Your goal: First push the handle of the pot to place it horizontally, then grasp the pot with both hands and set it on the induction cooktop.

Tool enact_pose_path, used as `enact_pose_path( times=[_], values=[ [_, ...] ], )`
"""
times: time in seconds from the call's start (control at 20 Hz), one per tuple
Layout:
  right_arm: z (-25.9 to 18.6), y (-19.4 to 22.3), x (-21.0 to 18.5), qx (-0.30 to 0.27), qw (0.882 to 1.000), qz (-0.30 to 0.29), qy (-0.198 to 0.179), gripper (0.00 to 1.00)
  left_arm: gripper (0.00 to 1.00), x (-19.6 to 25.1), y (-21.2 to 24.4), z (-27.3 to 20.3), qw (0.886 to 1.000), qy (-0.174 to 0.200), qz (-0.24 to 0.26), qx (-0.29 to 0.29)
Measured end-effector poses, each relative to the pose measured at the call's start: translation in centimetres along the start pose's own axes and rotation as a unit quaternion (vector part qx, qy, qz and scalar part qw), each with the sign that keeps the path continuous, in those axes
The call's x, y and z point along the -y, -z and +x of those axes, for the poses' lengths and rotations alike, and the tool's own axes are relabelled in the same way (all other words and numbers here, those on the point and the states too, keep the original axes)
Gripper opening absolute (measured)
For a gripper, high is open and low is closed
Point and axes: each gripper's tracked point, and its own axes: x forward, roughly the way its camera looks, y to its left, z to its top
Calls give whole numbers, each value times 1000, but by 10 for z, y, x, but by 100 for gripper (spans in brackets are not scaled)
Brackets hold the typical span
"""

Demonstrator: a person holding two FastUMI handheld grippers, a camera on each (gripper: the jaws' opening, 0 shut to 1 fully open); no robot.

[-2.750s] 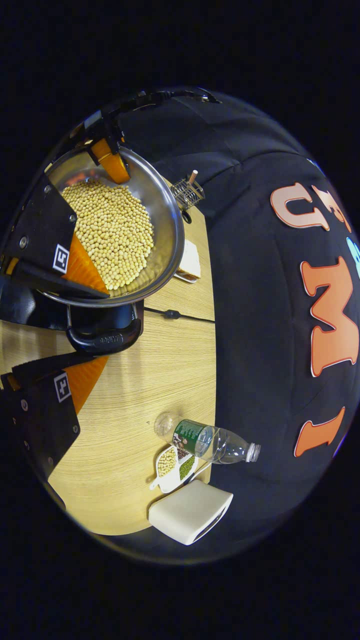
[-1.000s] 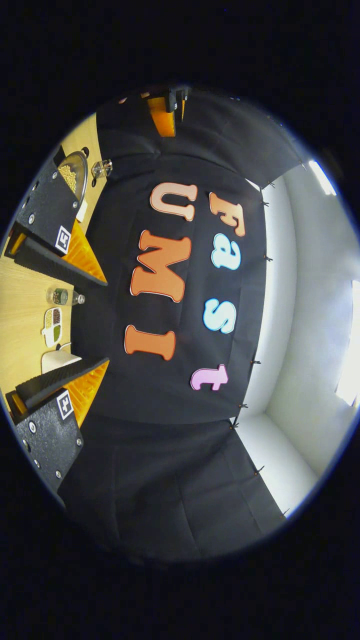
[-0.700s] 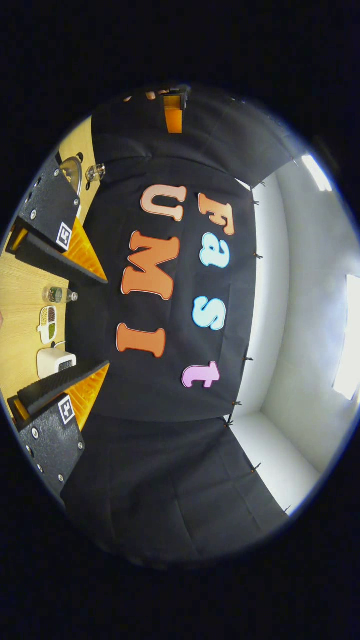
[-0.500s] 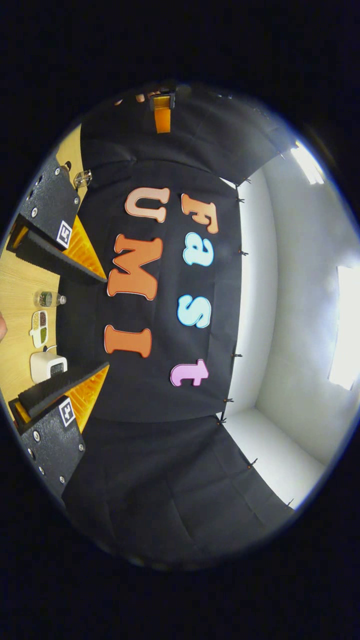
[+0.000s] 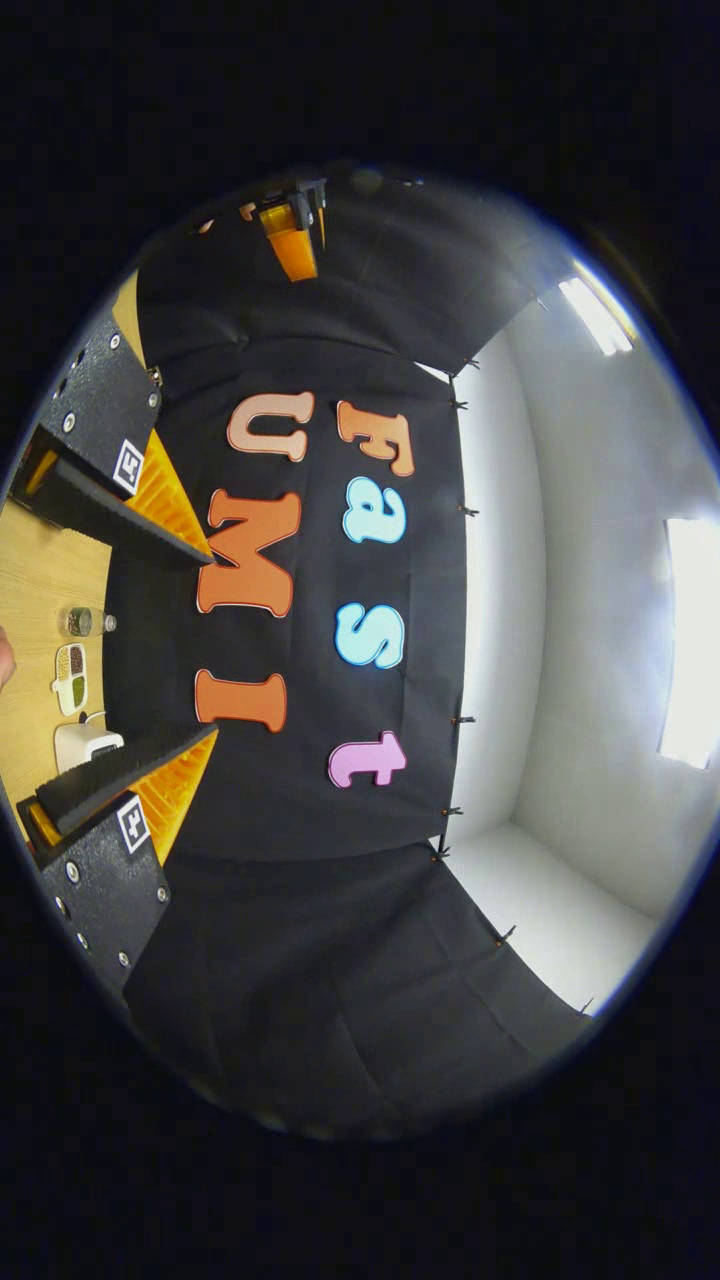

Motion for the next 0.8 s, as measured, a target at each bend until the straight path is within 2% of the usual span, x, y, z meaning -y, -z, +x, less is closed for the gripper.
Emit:
enact_pose_path(
  times=[0.05, 0.2, 0.4, 0.5, 0.65, 0.7, 0.8],
  values=[
    [2, -5, -1, 7, 1000, 3, -1, 94, 98, 6, 4, -2, 1000, 4, -3, -4],
    [4, -2, 3, 8, 1000, -5, 6, 94, 98, 22, 10, -6, 999, 27, -12, -16],
    [2, -6, -1, 5, 1000, 4, -2, 94, 94, 10, 0, -4, 1000, 11, -3, -2],
    [3, -8, 3, 10, 1000, 8, 4, 94, 97, 11, -1, -5, 1000, 12, -5, 3],
    [2, -11, 7, 14, 1000, 3, 9, 94, 95, 14, -9, -4, 1000, 17, 0, 12],
    [2, -13, 9, 15, 1000, 3, 12, 97, 95, 16, -13, -4, 1000, 18, 1, 15],
    [-1, -17, 8, 18, 1000, 4, 11, 94, 97, 15, -17, -2, 1000, 16, 5, 20]
  ],
)
